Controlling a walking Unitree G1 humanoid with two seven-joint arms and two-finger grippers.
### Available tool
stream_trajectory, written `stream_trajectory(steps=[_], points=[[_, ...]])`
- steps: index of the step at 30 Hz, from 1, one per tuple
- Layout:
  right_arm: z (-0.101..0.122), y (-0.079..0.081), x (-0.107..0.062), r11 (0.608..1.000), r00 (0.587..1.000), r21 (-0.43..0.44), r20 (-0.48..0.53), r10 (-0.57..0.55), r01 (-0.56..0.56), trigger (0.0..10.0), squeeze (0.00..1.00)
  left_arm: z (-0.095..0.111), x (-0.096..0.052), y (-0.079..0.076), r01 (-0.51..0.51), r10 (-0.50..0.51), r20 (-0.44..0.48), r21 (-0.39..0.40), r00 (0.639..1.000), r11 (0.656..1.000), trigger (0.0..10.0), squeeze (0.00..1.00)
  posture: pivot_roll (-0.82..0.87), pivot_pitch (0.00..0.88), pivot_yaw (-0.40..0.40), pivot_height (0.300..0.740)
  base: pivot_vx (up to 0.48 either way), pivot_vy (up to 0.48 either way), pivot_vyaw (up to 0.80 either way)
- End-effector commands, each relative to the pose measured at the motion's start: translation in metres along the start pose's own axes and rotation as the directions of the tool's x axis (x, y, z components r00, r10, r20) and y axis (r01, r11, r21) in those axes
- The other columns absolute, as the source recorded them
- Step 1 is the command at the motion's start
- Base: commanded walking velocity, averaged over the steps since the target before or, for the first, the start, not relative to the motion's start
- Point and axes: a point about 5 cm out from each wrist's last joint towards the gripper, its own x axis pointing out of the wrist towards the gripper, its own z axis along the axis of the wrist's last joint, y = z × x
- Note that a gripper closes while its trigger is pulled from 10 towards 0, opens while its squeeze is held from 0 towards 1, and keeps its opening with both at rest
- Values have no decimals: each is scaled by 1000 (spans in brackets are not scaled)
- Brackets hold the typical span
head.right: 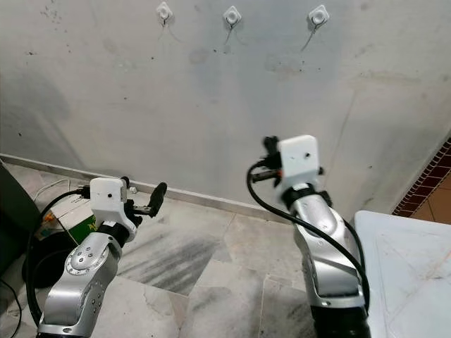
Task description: Hang keys on a hook
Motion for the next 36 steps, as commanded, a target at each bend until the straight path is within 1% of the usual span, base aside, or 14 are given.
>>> stream_trajectory(steps=[1,3,4,9,12,14,17,23,24,25,28,33,34,36], points=[[10,8,2,996,997,54,25,70,-71,10000,0,1,1,1,0,0,-5,5,1000,1000,10000,0,-81,26,49,740,0,0,0],[11,16,1,980,989,138,23,144,-146,10000,0,1,1,1,-1,1,-4,4,1000,1000,10000,0,-79,28,46,740,0,0,0],[13,23,0,959,977,186,25,213,-214,10000,0,0,1,1,-2,2,-4,2,1000,1000,10000,0,-79,28,46,740,0,0,0],[13,33,-7,919,941,206,24,338,-335,10000,0,1,1,0,-3,3,-4,0,1000,1000,10000,0,-78,28,45,740,0,0,0],[14,35,-8,904,932,232,31,362,-359,10000,0,1,1,0,-4,4,-3,-2,1000,1000,10000,0,-78,28,45,740,0,0,0],[17,38,-11,874,910,266,40,413,-408,10000,0,0,1,0,-2,2,-5,-2,1000,1000,10000,0,-78,28,45,740,0,0,0],[18,39,-12,863,903,281,34,428,-419,10000,0,0,1,0,3,-3,-8,-2,1000,1000,10000,0,-78,28,45,740,0,0,0],[18,33,-9,889,923,258,28,385,-379,10000,0,0,1,-1,23,-23,-7,-21,1000,1000,10000,0,-79,28,47,740,0,0,0],[20,27,-4,922,947,218,35,319,-319,10000,0,1,2,-4,55,-55,-2,-25,998,998,10000,0,-79,28,47,740,0,0,0],[20,27,-4,922,947,218,35,319,-319,10000,0,1,2,-4,55,-55,-2,-25,998,998,10000,0,-79,28,47,740,0,0,0],[24,22,5,951,967,179,57,247,-253,10000,0,5,2,-9,106,-105,19,-11,994,994,10000,0,-79,28,47,740,0,0,0],[28,19,13,964,975,153,75,209,-218,10000,0,13,4,-13,138,-137,59,-12,989,990,10000,0,-56,20,51,740,0,0,0],[31,20,19,971,977,128,92,193,-204,10000,0,19,6,-13,148,-146,86,-18,985,989,10000,0,-50,15,52,740,0,0,0],[33,20,22,974,977,114,107,182,-194,10000,0,23,7,-13,157,-154,100,-29,983,987,10000,0,-46,12,52,740,0,0,0]])
